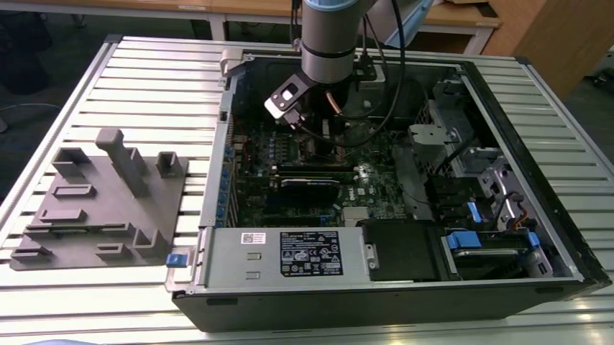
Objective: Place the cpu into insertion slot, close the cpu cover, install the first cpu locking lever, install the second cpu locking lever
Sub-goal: 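Place the cpu into insertion slot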
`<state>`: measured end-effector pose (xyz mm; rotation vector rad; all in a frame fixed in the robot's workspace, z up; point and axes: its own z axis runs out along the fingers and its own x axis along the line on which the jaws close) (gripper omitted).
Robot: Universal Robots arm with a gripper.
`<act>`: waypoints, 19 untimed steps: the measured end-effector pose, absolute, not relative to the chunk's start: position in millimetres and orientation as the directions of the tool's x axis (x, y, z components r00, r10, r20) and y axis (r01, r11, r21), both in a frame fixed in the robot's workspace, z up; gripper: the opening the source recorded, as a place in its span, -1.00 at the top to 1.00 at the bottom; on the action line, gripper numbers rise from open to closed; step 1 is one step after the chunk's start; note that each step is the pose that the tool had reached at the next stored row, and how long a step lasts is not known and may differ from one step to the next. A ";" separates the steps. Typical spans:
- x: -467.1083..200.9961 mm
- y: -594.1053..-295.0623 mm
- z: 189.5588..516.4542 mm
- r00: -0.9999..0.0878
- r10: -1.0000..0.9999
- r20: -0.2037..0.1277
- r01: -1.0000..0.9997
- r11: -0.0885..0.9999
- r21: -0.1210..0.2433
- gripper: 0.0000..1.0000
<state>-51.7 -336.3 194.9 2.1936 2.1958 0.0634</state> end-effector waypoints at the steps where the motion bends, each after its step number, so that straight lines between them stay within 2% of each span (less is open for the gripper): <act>1: -51.7 -336.3 194.9 -0.001 1.000 0.003 0.998 0.001 0.055 -0.08; 19: -52.4 -336.0 191.5 0.011 1.000 0.003 0.998 -0.011 0.055 -0.08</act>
